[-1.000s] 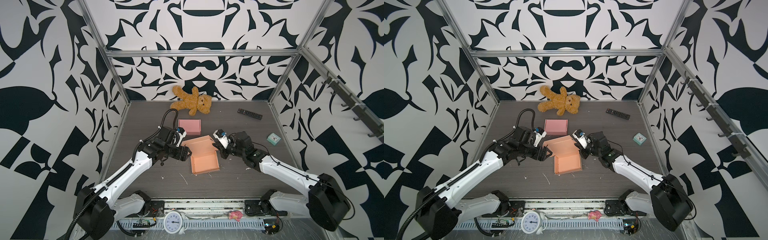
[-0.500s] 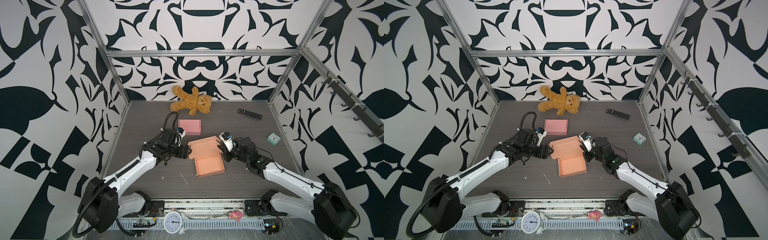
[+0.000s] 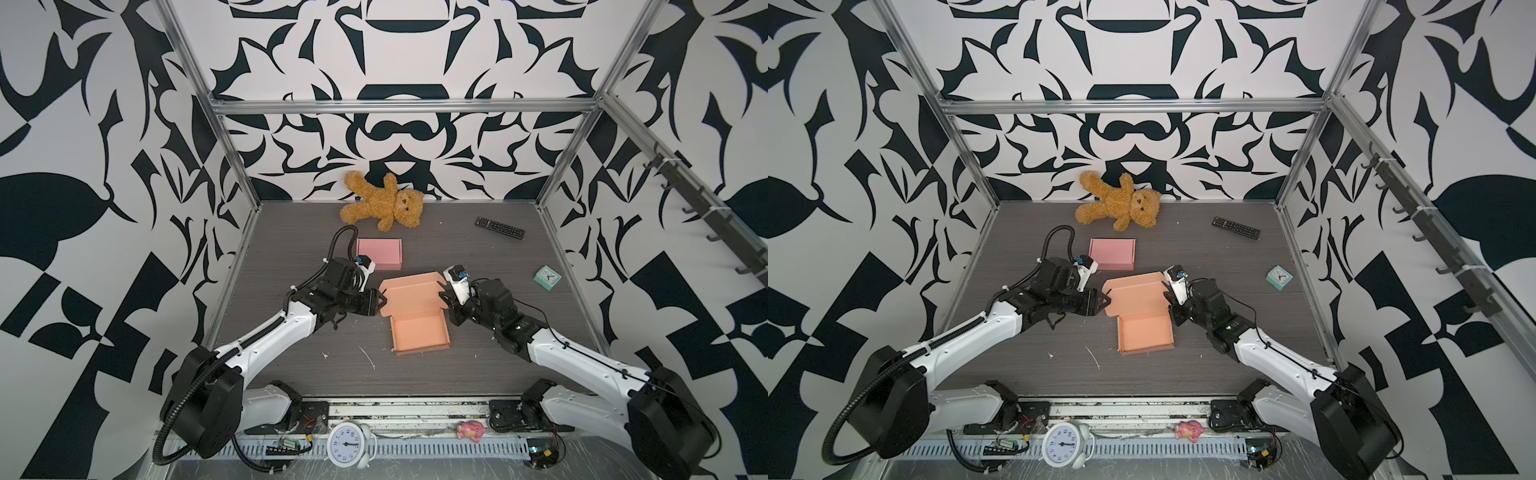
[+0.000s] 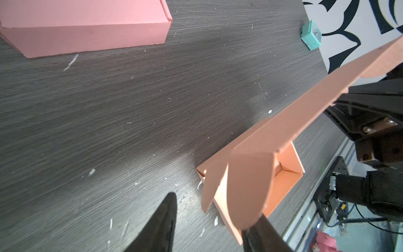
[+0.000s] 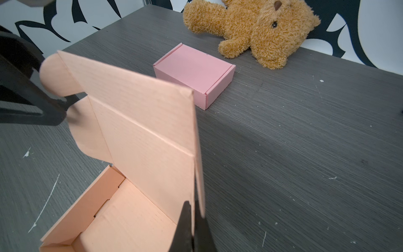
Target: Fold the paper box
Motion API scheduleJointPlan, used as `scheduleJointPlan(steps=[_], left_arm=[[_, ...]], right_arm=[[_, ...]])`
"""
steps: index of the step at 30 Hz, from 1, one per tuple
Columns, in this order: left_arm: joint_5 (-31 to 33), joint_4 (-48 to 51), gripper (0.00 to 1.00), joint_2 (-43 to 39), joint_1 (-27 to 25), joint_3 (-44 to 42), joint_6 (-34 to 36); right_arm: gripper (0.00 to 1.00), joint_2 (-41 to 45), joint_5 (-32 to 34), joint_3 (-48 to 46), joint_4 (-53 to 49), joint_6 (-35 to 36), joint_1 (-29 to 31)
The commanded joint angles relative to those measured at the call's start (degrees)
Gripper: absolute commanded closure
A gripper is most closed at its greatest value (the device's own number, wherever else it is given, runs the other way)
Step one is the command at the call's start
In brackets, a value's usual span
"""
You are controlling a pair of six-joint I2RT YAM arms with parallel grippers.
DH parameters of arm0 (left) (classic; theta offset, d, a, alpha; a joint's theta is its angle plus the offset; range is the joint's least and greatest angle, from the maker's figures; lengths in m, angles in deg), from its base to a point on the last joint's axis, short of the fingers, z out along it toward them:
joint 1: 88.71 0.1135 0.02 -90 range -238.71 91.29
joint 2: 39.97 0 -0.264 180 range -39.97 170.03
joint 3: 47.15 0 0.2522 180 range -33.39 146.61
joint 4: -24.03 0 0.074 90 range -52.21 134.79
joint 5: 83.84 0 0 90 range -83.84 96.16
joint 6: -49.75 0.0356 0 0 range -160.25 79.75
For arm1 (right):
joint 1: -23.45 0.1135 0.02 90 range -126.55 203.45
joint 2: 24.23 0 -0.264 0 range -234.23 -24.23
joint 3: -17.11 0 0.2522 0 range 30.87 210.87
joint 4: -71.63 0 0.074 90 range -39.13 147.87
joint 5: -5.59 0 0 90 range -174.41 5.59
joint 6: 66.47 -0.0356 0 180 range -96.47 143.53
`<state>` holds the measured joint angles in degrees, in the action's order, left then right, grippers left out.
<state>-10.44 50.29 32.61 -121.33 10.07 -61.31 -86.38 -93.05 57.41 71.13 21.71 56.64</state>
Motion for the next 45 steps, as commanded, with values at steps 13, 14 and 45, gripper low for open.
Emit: scheduleJointPlan(steps=[13,14,45], left_arm=[[-1.9,-1.6,0.7,2.8,-0.5,0.0,-1.4],[-2.1,-1.6,0.71,2.6,-0.4,0.0,-1.5],[-1.5,2.2,0.96,0.0,-1.4,1.1,2.4]], right_arm=[[1.0,0.7,0.7,-0.7,2.2,-2.1,0.2],[1.0,0.6,0.8,-0.7,2.2,-2.0,0.2],[0.8,-1.4,-0.3,3.9,-0.3,-0.8,0.2]])
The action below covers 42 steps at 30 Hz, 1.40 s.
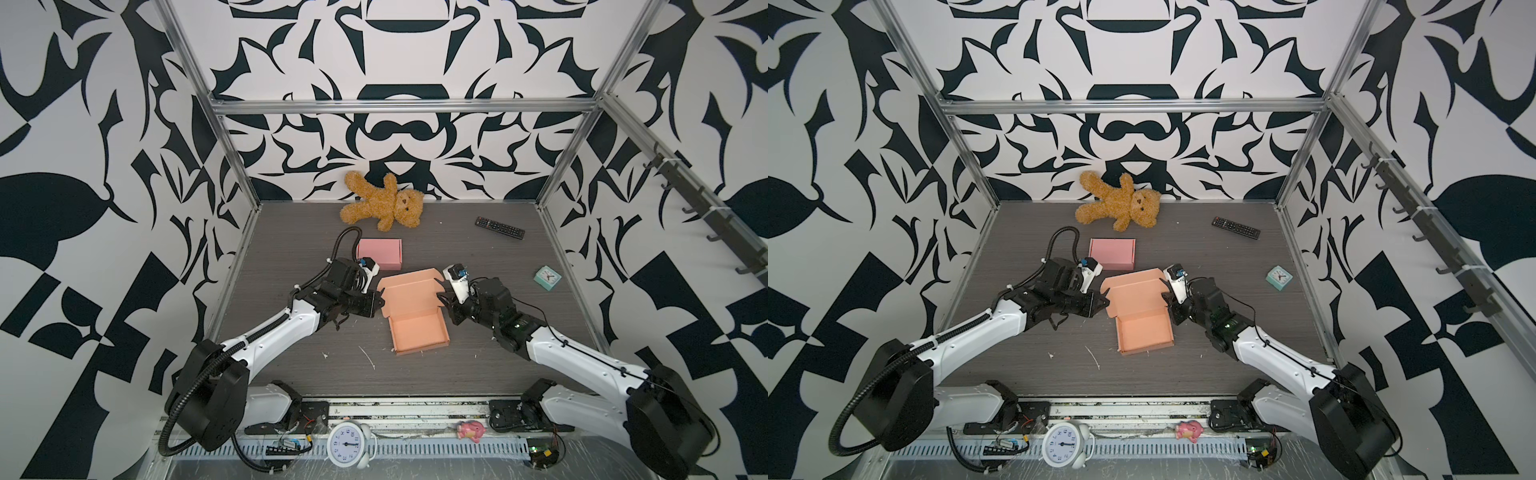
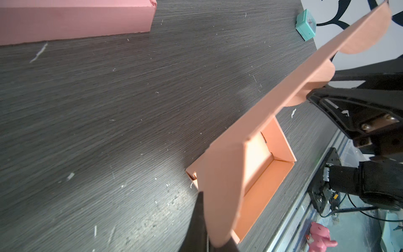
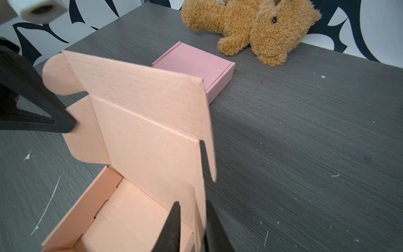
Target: Fold the paper box
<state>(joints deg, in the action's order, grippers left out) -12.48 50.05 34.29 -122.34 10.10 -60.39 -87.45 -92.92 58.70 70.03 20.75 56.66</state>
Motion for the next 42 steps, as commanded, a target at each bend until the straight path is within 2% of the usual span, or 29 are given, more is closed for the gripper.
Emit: scheduleJointPlan(steps=[1,6,15,24,32,42], left_arm=[[0.6,2.6,0.96,-2.6,-0.4,1.0,1.6],[1.3,3.0,0.96,-2.7,-0.6,1.2,1.9],[1.6,3.1,0.97,-3.0,-0.6,1.7,1.8],[3.6,2.2,0.97,-1.8,-1.0,4.9,1.5],[10.6,-0.1,0.97,4.6,-1.0,9.8,0.7],[17.2,-8.4,0.96,6.8,-2.3,6.1,1.8]], right_arm=[[0.81,-0.6,-0.4,2.9,0.9,0.2,0.2],[0.9,-1.7,-0.6,4.1,0.2,-0.4,0.1],[0.97,-1.4,-0.8,3.9,0.0,-0.5,0.1],[0.97,-0.8,-1.1,3.9,3.1,-3.0,0.2],[0.97,-4.3,0.1,5.8,5.4,-6.8,0.2],[0.9,-8.1,2.0,7.1,6.6,-10.0,0.9]])
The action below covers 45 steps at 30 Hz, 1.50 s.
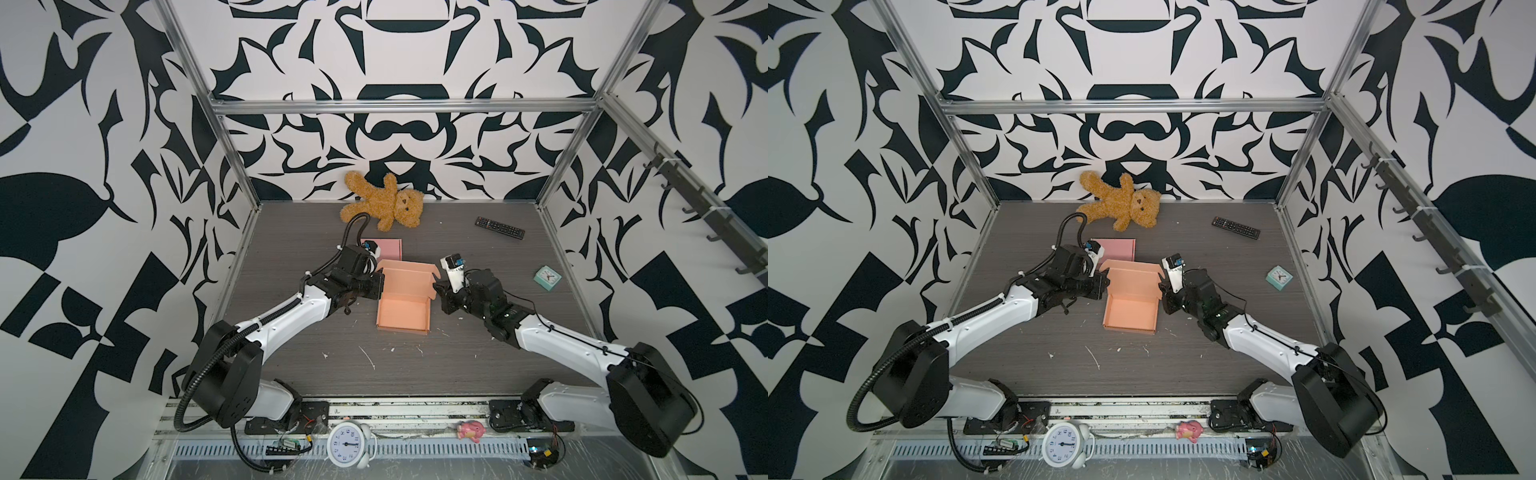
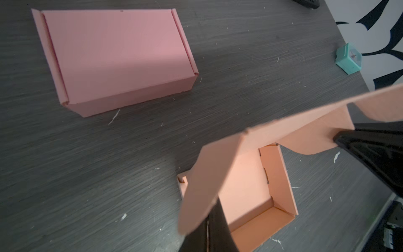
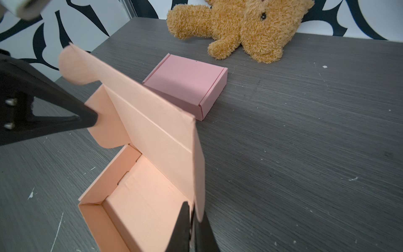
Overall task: Fold the paper box
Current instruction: 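Tilt the lid toward the tray with both grippers to start closing it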
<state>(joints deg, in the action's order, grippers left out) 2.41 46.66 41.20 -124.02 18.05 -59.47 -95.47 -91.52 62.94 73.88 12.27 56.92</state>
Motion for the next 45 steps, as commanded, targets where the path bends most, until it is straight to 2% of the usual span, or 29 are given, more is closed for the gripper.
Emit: scheduleJointPlan(steps=[1,5,14,24,31,45], left_arm=[[2.8,-5.5,0.96,0.0,-0.8,-2.3,1.1],[4.8,-7.3,0.96,0.0,-2.3,-4.2,1.8],[15.0,-7.3,0.95,0.4,-7.0,-5.9,0.7],[26.9,-11.4,0.95,1.1,-14.9,-8.8,0.0],[31.4,-14.8,0.93,0.7,-18.6,-10.8,0.4],[36.2,-18.2,0.93,3.2,-23.5,-13.0,-1.0]], right_arm=[[0.9,-0.3,0.7,3.0,2.8,-1.7,0.5],[0.89,-1.1,0.9,3.3,3.0,-2.1,0.7],[0.89,-1.3,1.6,3.5,2.3,-2.3,1.3],[0.88,0.3,3.0,2.5,0.5,-1.7,2.6],[0.87,3.4,3.7,0.8,-1.4,-0.5,2.7],[0.87,7.6,4.5,-3.8,-2.6,-0.4,3.2]])
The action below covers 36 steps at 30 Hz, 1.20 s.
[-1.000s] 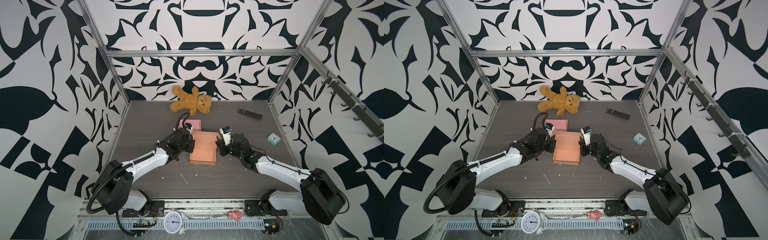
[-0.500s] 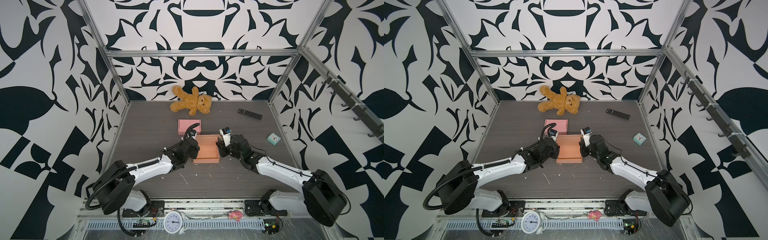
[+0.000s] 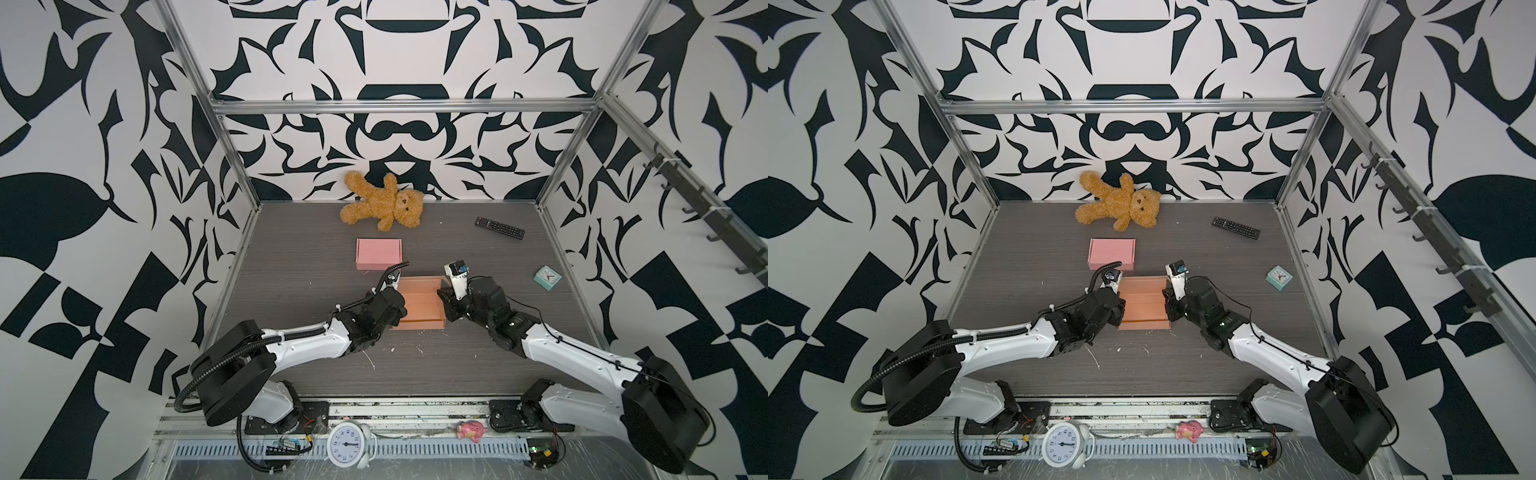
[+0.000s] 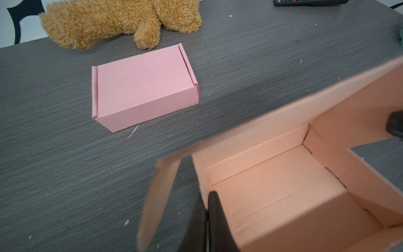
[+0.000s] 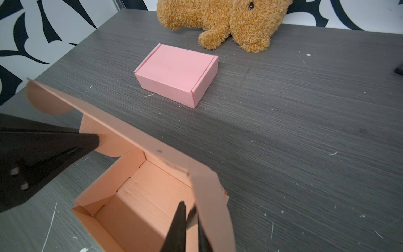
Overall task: Fold the paper box
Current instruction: 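Tilt the lid toward the tray with both grippers to start closing it, then lower the lid down over the tray with both grippers, pressing it shut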
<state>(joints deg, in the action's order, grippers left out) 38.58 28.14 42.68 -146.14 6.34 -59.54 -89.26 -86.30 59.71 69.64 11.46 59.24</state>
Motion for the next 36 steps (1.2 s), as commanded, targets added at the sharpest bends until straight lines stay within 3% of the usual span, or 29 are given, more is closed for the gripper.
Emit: scheduleJointPlan(steps=[1,19,29,36], left_arm=[[0.3,0.2,0.93,2.0,-1.7,-1.3,-1.1],[5.4,-3.2,0.94,4.5,-6.1,-3.0,-3.4],[9.5,7.8,0.94,2.9,-6.2,1.2,-7.9],[9.0,9.3,0.94,3.4,-6.3,2.4,-9.5]], right_arm=[[0.87,1.5,-0.6,-0.8,1.7,0.3,1.0],[0.86,6.3,0.7,-5.1,0.3,0.0,2.3],[0.86,8.1,1.4,-5.8,-0.5,0.2,2.5],[0.86,8.1,1.3,-5.8,-0.4,0.6,2.5]])
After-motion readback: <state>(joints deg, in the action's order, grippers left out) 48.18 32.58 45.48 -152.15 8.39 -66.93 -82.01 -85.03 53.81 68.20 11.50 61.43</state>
